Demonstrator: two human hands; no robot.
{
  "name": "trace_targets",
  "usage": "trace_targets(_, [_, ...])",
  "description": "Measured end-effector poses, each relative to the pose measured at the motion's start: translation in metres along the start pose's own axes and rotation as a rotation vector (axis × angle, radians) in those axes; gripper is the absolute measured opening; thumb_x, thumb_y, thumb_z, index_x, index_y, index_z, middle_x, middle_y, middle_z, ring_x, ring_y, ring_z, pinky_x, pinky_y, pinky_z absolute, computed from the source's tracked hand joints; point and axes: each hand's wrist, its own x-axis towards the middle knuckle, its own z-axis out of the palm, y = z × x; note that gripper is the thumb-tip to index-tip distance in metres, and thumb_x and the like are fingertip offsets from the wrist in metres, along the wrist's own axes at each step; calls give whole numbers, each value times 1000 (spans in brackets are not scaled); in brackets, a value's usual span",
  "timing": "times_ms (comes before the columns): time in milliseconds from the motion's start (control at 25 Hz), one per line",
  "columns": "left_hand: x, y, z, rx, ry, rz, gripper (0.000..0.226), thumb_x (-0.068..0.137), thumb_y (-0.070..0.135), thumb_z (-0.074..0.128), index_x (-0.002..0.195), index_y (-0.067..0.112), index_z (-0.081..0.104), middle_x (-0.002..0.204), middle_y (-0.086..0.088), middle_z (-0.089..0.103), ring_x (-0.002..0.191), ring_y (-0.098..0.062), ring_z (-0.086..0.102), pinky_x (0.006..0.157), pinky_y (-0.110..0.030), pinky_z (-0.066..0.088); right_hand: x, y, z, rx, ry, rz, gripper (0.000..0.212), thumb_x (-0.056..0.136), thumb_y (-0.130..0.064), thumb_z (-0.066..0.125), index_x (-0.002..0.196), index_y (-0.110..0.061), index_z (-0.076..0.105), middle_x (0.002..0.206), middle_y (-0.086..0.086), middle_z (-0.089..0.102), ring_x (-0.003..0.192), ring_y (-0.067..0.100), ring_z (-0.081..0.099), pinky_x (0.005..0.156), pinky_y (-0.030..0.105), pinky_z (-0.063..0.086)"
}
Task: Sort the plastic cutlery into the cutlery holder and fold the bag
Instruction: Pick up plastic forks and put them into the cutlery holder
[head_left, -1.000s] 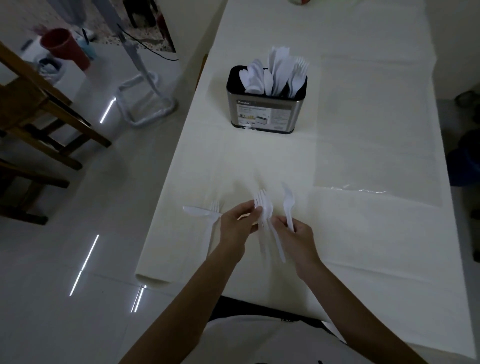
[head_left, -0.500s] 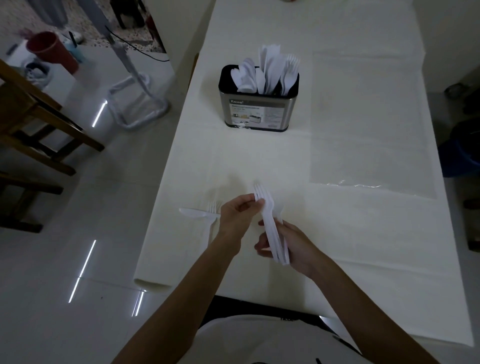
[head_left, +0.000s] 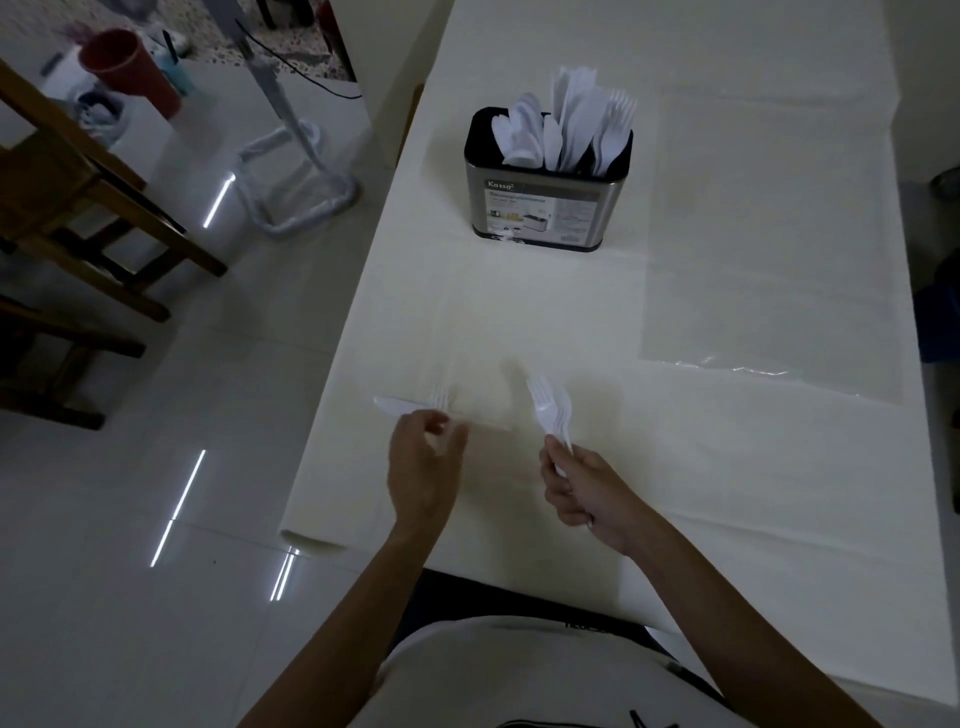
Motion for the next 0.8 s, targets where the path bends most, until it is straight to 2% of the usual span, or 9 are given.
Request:
trace_targets(120, [-2,-27,-21,238,12,-173,29,84,42,60,100,18,59,100,3,55,87,-14,55,72,-28,42,4,3,0,-70,17,14,32,100,-36,38,72,-20,39,55,-6,25,39,5,19,36,15,14])
trace_targets(280, [5,-21,-23,441,-55,-86,30,86,47,58,91,18,62,90,4,57,76,-12,53,67,-26,38,7,5,7,-131,33,36,31,100,-36,39,74,-20,39,56,-4,27,38,6,20,37,16,16])
trace_targets(360, [12,-15,-22,436,-156,-104,28,86,42,61,93,15,66,88,2,62,74,-12,53,67,-26,39,6,3,9,-134,39,45,30,100,-35,39,74,-19,39,55,-4,28,38,6,21,37,16,18])
trace_targets(440, [19,-8,-22,305,-338,-165,25,84,33,67,90,8,69,80,-3,64,68,-14,55,64,-24,42,4,1,9,-115,51,49,29,100,-33,39,76,-18,40,55,-4,29,37,6,22,36,15,19])
trace_targets(520, [20,2,-22,114,-516,-282,20,82,24,71,81,5,68,68,-5,61,57,-14,54,52,-22,44,3,-1,5,-89,67,41,26,100,-30,39,78,-17,42,54,-4,33,36,6,25,36,15,22])
trace_targets(600, [14,13,-22,-28,-649,-381,17,82,20,71,79,4,66,65,-5,60,52,-13,53,46,-20,45,0,-3,1,-73,93,23,24,101,-26,38,81,-15,44,56,-2,39,37,7,30,37,16,24])
trace_targets(720, [7,27,-18,-322,-761,-515,11,82,13,71,80,6,63,67,-6,61,50,-11,58,46,-19,49,-6,-3,-4,-62,140,-6,25,101,-22,36,80,-12,46,63,3,47,43,10,38,39,19,29])
trace_targets(800, [4,34,-15,-469,-818,-565,11,82,11,70,76,9,60,64,-6,64,52,-12,63,48,-19,52,-10,-2,-7,-97,163,-20,29,102,-21,35,80,-10,50,67,5,55,50,14,48,45,21,38])
